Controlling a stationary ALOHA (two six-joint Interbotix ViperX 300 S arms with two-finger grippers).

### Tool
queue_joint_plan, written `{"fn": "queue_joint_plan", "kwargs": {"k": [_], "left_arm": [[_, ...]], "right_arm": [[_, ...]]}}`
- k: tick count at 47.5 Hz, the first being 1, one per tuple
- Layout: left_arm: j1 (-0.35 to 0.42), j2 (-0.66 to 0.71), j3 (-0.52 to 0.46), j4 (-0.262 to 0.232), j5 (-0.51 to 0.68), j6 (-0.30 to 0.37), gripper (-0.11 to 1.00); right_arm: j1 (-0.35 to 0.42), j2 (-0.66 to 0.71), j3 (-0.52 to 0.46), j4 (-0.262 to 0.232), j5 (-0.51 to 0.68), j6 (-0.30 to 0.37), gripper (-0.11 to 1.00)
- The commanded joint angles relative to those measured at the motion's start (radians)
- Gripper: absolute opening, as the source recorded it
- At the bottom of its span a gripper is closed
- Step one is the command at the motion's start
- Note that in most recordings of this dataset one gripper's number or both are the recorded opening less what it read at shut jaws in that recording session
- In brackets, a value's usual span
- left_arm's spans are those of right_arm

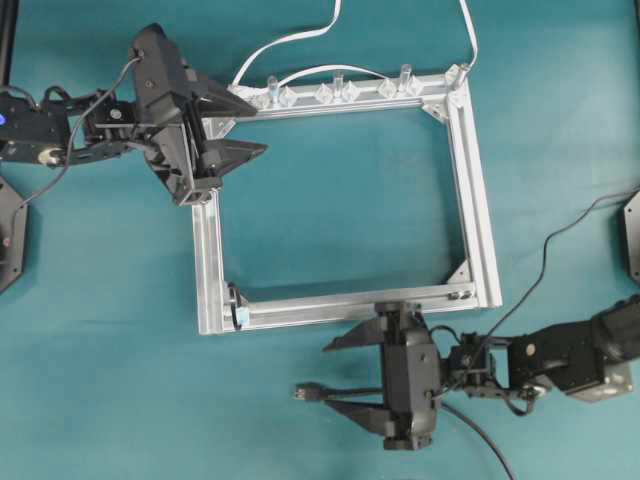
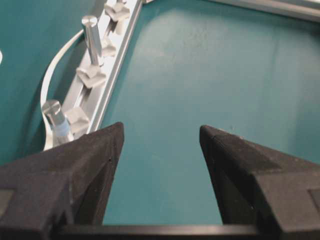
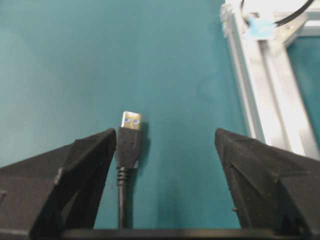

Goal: Insert the wire through the string loop located on the left side.
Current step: 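Move the right gripper open over the black USB cable plug, then lower the right gripper and grasp the USB cable behind the plug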

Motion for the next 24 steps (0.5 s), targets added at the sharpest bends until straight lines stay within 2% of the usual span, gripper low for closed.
{"fn": "queue_joint_plan", "kwargs": {"k": [1, 15, 24], "left_arm": [[-0.005, -0.018, -0.005, 0.003, -0.006, 0.008, 0.66], [-0.009, -0.018, 0.000, 0.003, -0.006, 0.008, 0.66], [-0.011, -0.017, 0.000, 0.003, -0.006, 0.008, 0.66]], "right_arm": [[0.009, -0.009, -0.028, 0.002, -0.003, 0.000, 0.84], [0.015, -0.005, -0.017, 0.003, 0.025, 0.000, 0.84], [0.049, -0.002, -0.006, 0.009, 0.063, 0.000, 0.84]]}}
